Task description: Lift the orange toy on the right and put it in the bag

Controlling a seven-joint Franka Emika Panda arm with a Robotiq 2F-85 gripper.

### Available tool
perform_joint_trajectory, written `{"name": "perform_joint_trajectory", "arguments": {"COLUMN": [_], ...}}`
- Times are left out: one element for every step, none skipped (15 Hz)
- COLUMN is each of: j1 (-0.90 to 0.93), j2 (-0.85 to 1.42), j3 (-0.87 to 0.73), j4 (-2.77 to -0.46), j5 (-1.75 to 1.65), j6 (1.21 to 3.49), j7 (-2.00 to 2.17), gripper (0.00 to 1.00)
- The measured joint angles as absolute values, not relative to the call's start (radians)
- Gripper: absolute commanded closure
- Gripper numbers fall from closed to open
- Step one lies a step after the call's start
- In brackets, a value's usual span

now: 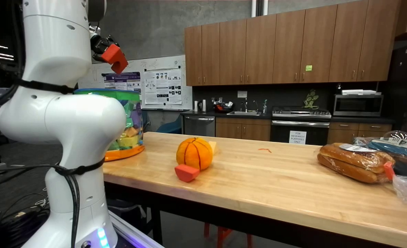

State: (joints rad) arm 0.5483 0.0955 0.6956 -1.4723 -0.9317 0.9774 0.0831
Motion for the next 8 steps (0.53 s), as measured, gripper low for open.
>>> {"name": "perform_joint_trajectory", "arguments": {"j1": [0.548,0.537,0.519,0.499,0.48,0.462,0.445,0.431], "j2": [0.096,0.083,0.063,0.042,0.022,0.002,-0.019,-0.04], "j3": [0.695,0.684,0.668,0.65,0.629,0.606,0.58,0.553], "j4": [-1.467,-1.473,-1.489,-1.508,-1.525,-1.545,-1.569,-1.598], "j5": [-0.914,-0.879,-0.839,-0.8,-0.763,-0.731,-0.699,-0.671], "j6": [0.974,0.998,1.04,1.084,1.123,1.157,1.19,1.221], "j7": [0.078,0.061,0.038,0.008,-0.025,-0.058,-0.092,-0.123], "gripper": [0.84,0.84,0.84,0.84,0.84,0.84,0.84,0.84]}}
